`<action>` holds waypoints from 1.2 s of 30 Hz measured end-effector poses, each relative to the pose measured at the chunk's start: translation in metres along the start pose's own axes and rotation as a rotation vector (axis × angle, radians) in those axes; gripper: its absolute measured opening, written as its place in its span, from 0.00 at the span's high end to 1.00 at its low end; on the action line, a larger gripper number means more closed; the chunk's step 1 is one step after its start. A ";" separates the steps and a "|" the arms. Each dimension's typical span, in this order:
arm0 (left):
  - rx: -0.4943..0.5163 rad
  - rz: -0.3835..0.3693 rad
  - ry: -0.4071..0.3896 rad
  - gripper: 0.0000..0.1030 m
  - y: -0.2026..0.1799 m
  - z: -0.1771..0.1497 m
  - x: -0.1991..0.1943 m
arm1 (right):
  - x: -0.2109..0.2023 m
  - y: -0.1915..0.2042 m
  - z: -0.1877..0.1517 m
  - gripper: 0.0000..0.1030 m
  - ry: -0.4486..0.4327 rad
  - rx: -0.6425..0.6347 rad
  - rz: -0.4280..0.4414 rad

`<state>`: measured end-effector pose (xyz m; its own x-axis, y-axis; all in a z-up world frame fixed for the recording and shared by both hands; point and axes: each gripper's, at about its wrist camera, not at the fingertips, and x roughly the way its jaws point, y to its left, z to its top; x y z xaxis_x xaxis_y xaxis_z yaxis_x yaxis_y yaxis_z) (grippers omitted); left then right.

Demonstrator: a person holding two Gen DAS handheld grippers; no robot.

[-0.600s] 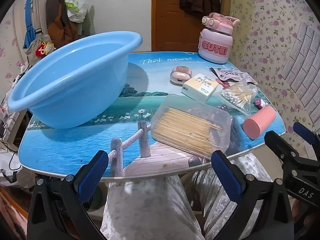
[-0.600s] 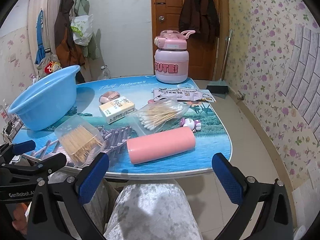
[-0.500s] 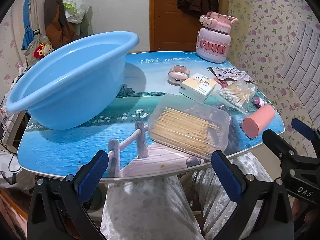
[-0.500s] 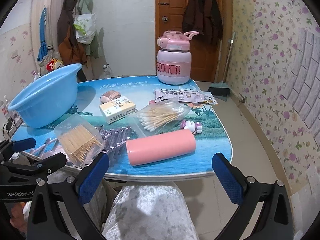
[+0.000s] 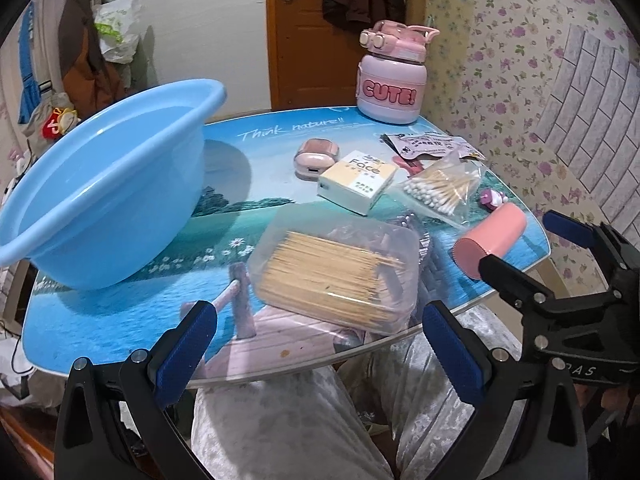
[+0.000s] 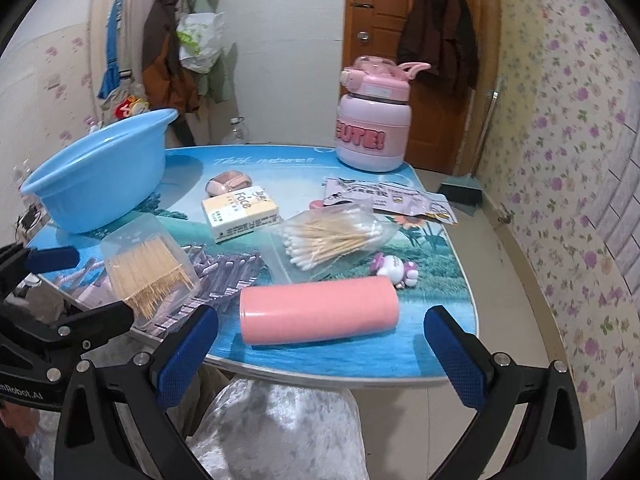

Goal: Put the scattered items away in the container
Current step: 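Move the left gripper to the toothpick box while the right gripper approaches the pink case, then grasp the clear toothpick box with the left gripper while the right gripper grasps the pink case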

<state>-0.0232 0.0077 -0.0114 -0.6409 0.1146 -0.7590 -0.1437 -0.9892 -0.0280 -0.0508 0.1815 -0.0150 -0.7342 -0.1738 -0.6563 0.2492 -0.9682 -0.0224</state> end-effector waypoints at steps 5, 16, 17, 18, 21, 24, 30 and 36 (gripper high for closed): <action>0.009 -0.008 0.012 0.00 0.001 0.003 0.009 | 0.007 0.003 0.002 0.00 -0.001 -0.045 0.024; 0.054 -0.069 0.024 0.00 0.001 0.016 0.027 | 0.023 -0.006 0.001 0.00 -0.005 -0.075 0.020; 0.056 -0.070 0.026 0.00 0.001 0.017 0.029 | 0.023 -0.006 0.001 0.00 -0.010 -0.076 0.020; 0.057 -0.072 0.027 0.00 0.001 0.017 0.030 | 0.024 -0.007 0.001 0.00 -0.016 -0.076 0.023; 0.064 -0.079 0.030 0.00 0.001 0.017 0.034 | 0.025 -0.010 0.000 0.00 -0.024 -0.072 0.034; 0.073 -0.084 0.036 0.00 0.000 0.017 0.037 | 0.026 -0.011 0.000 0.00 -0.028 -0.068 0.044; 0.086 -0.091 0.031 0.00 0.000 0.016 0.043 | 0.029 -0.011 0.000 0.00 -0.034 -0.072 0.058; 0.115 -0.094 0.008 0.00 -0.002 0.016 0.046 | 0.032 -0.007 0.000 0.04 -0.039 -0.103 0.060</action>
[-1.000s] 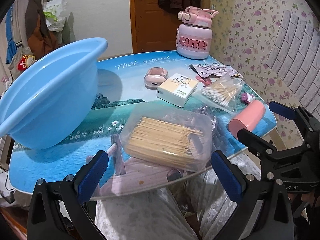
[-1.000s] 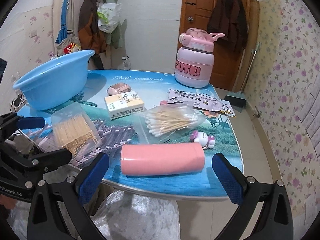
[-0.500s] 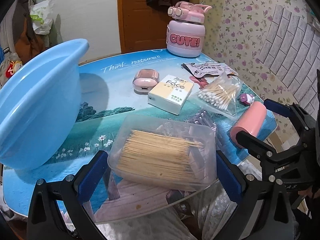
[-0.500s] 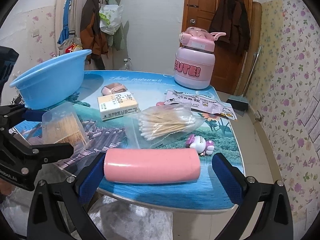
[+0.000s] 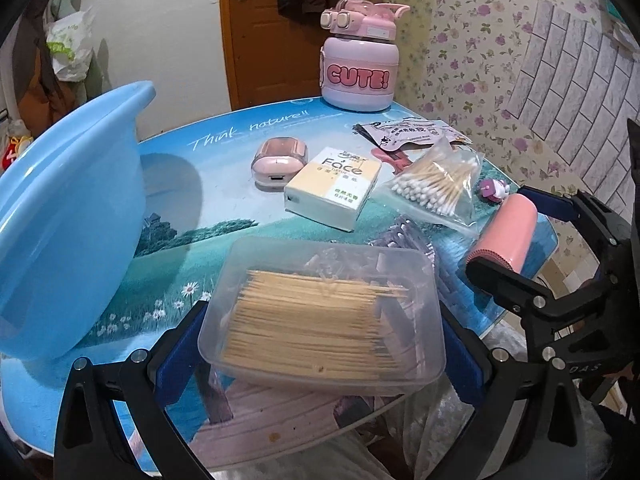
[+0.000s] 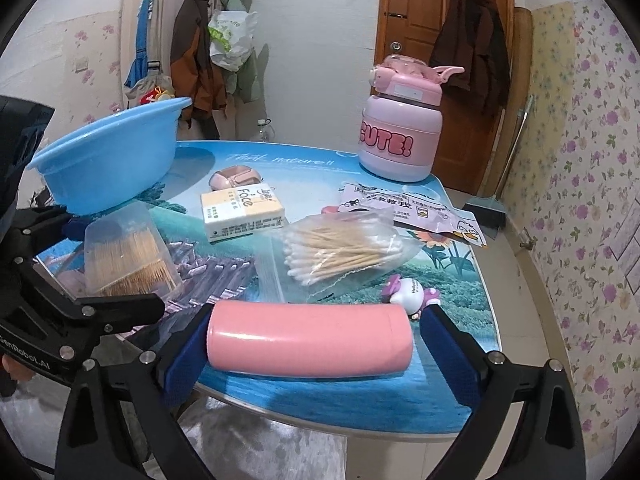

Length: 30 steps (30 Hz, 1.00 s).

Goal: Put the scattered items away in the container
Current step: 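Grasp the clear toothpick box with the left gripper while the right gripper grasps the pink case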

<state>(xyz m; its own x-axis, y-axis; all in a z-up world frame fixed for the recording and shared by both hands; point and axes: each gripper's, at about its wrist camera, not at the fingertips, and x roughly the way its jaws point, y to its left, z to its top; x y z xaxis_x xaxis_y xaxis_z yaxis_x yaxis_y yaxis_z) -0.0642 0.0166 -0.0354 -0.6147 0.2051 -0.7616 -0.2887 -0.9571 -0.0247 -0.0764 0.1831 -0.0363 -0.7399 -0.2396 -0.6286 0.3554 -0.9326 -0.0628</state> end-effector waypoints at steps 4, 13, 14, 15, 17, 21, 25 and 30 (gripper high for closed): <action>0.012 0.002 -0.023 0.00 0.000 -0.002 0.000 | 0.004 0.000 -0.001 0.06 0.002 -0.006 0.014; 0.003 0.001 -0.034 0.09 0.001 -0.003 -0.003 | 0.005 -0.001 -0.003 0.14 0.000 -0.009 0.052; 0.003 0.006 -0.035 0.10 0.001 -0.002 -0.003 | 0.005 -0.001 -0.003 0.14 -0.001 -0.008 0.052; 0.002 0.006 -0.033 0.10 0.001 -0.002 -0.003 | 0.005 -0.001 -0.003 0.14 -0.002 -0.007 0.052; 0.002 0.005 -0.034 0.10 0.002 -0.002 -0.003 | 0.004 -0.001 -0.003 0.14 -0.002 -0.003 0.053; -0.002 0.004 -0.033 0.10 0.002 -0.002 -0.003 | 0.002 -0.002 -0.005 0.14 -0.003 -0.001 0.056; -0.019 -0.005 -0.035 0.10 0.005 -0.004 -0.006 | -0.002 -0.005 -0.007 0.14 0.000 0.018 0.046; -0.038 -0.008 -0.043 0.10 0.007 -0.006 -0.010 | -0.003 -0.012 -0.006 0.14 0.009 0.070 0.018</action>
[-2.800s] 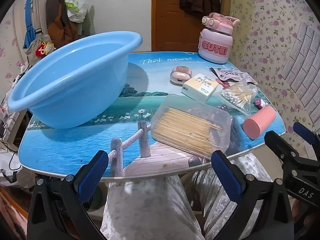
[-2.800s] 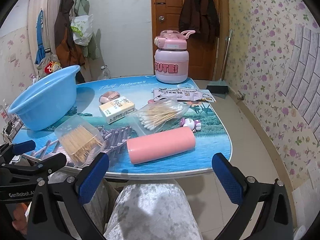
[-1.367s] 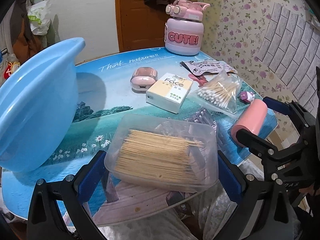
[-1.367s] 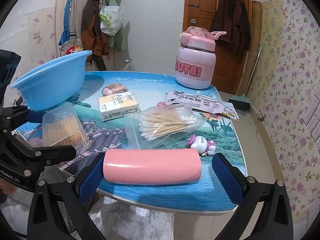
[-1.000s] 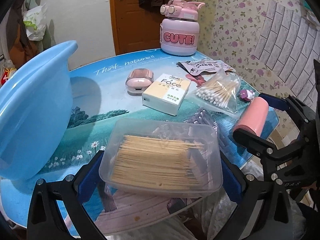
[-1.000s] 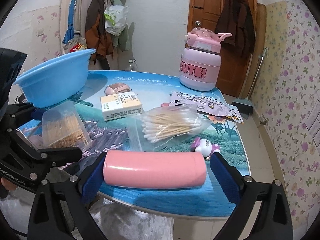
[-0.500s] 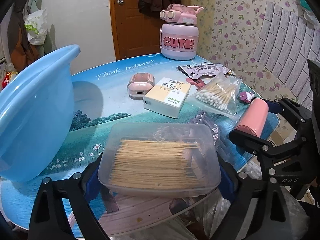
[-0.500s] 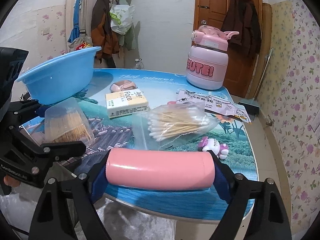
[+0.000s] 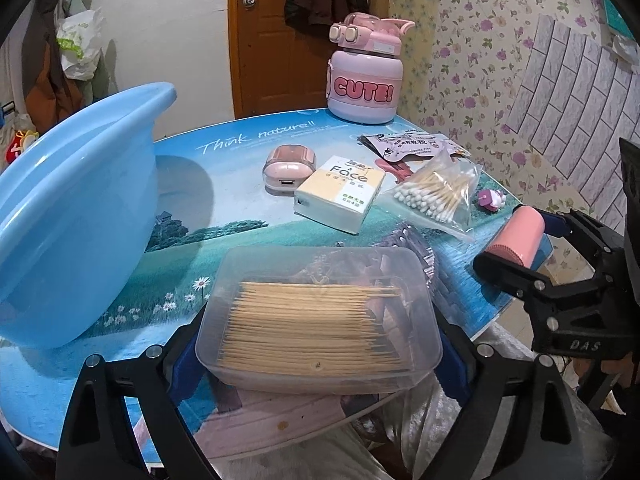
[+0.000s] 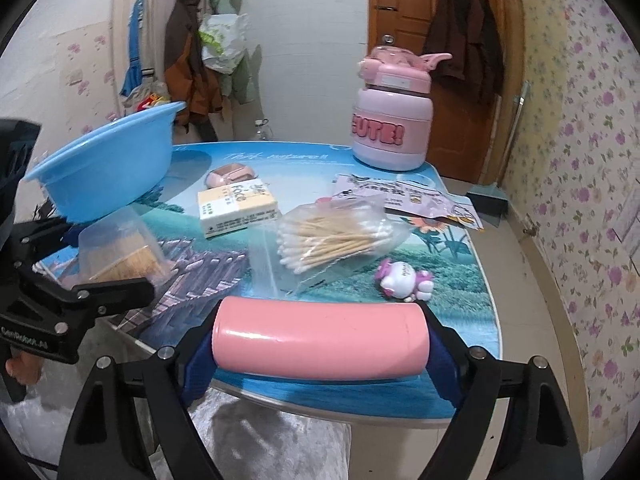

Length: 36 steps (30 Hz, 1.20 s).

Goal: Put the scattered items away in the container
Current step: 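Grasp the clear toothpick box with the left gripper while the right gripper grasps the pink case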

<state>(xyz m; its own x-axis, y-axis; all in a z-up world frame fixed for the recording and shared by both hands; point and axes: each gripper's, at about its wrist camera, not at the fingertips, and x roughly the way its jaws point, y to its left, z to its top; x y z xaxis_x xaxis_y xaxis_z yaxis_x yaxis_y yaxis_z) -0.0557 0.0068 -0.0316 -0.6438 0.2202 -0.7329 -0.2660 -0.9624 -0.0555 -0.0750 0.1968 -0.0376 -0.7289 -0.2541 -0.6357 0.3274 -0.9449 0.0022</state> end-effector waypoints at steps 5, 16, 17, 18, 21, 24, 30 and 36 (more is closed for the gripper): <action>0.004 0.041 -0.032 0.10 -0.001 -0.001 -0.009 | 0.001 -0.005 0.005 0.14 0.030 0.067 -0.027; -0.030 0.045 -0.101 0.10 0.002 -0.001 -0.035 | -0.019 0.018 0.010 0.15 -0.005 0.070 -0.064; -0.029 0.049 -0.110 0.10 0.002 -0.001 -0.038 | -0.020 0.020 0.011 0.15 -0.008 0.073 -0.067; -0.027 0.052 -0.117 0.10 0.002 -0.001 -0.040 | -0.022 0.022 0.012 0.15 -0.015 0.077 -0.072; -0.027 0.058 -0.141 0.10 0.001 -0.002 -0.048 | -0.028 0.025 0.012 0.15 -0.030 0.094 -0.085; -0.025 0.062 -0.148 0.10 0.000 -0.002 -0.051 | -0.032 0.025 0.011 0.15 -0.030 0.112 -0.089; -0.047 0.079 -0.140 0.10 0.001 -0.001 -0.056 | -0.039 0.028 0.009 0.15 -0.030 0.104 -0.090; -0.037 0.094 -0.163 0.10 0.002 0.005 -0.071 | -0.044 0.034 0.013 0.15 -0.038 0.098 -0.086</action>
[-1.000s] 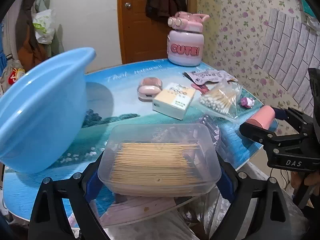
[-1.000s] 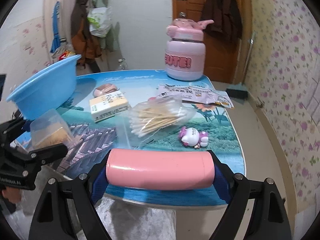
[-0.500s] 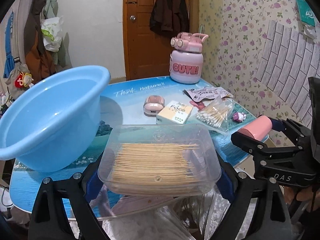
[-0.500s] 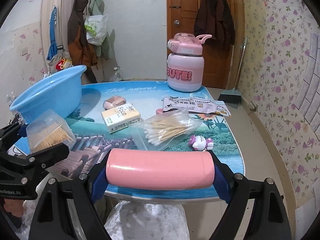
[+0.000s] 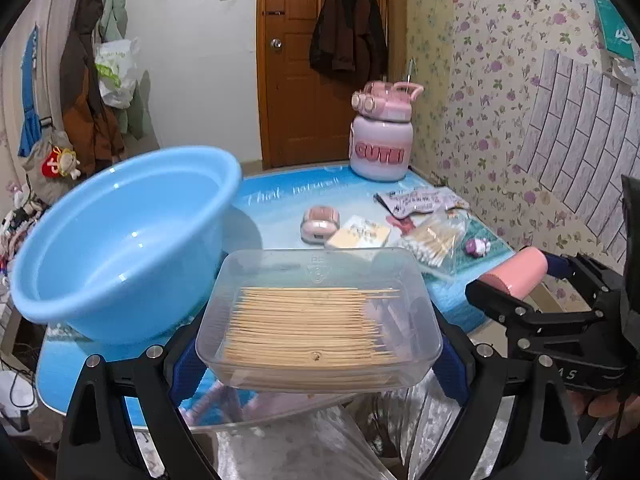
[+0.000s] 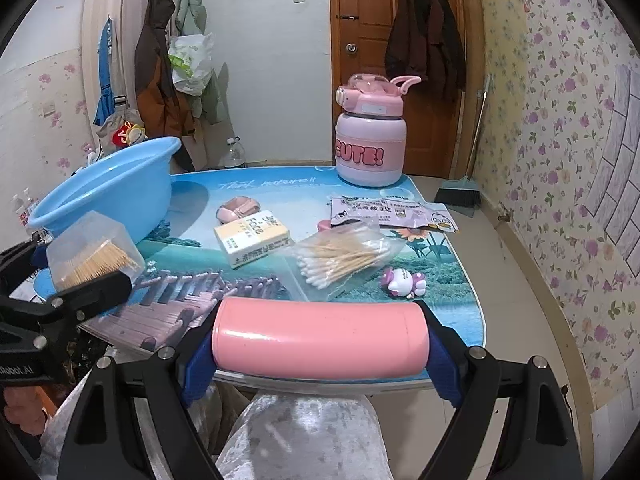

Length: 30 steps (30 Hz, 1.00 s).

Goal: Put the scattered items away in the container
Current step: 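Grasp the clear toothpick box with the left gripper while the right gripper grasps the pink case, then carry the toothpick box over the blue basin with the left gripper while the right holds the pink case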

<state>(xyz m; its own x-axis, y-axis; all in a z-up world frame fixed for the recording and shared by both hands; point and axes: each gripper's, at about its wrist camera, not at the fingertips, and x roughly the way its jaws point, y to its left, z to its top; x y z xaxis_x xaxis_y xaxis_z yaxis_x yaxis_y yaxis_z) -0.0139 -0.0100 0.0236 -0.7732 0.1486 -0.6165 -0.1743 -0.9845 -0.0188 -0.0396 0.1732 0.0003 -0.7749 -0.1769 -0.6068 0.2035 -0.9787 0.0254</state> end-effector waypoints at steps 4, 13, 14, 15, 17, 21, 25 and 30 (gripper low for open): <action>0.009 0.020 -0.023 0.10 0.004 0.008 -0.010 | -0.004 0.003 0.008 0.15 -0.008 -0.001 -0.002; -0.037 0.070 -0.063 0.10 0.038 0.028 -0.037 | -0.012 0.023 0.040 0.15 -0.037 -0.049 0.031; -0.038 0.083 -0.070 0.10 0.044 0.030 -0.041 | -0.013 0.027 0.043 0.15 -0.044 -0.056 0.042; -0.038 0.092 -0.073 0.10 0.049 0.031 -0.043 | -0.014 0.031 0.046 0.15 -0.051 -0.064 0.050; -0.039 0.113 -0.081 0.10 0.058 0.034 -0.048 | -0.014 0.043 0.053 0.15 -0.062 -0.082 0.072; -0.082 0.131 -0.094 0.10 0.082 0.041 -0.060 | -0.013 0.067 0.069 0.15 -0.079 -0.123 0.128; -0.098 0.176 -0.113 0.10 0.104 0.046 -0.069 | -0.010 0.088 0.088 0.15 -0.097 -0.152 0.169; -0.128 0.224 -0.122 0.10 0.132 0.052 -0.074 | -0.006 0.111 0.110 0.15 -0.116 -0.180 0.207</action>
<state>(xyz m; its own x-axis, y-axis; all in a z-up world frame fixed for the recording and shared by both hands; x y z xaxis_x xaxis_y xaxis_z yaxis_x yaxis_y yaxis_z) -0.0114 -0.1462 0.1082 -0.8525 -0.0718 -0.5177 0.0819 -0.9966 0.0034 -0.0779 0.0540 0.0939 -0.7668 -0.3915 -0.5086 0.4593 -0.8882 -0.0088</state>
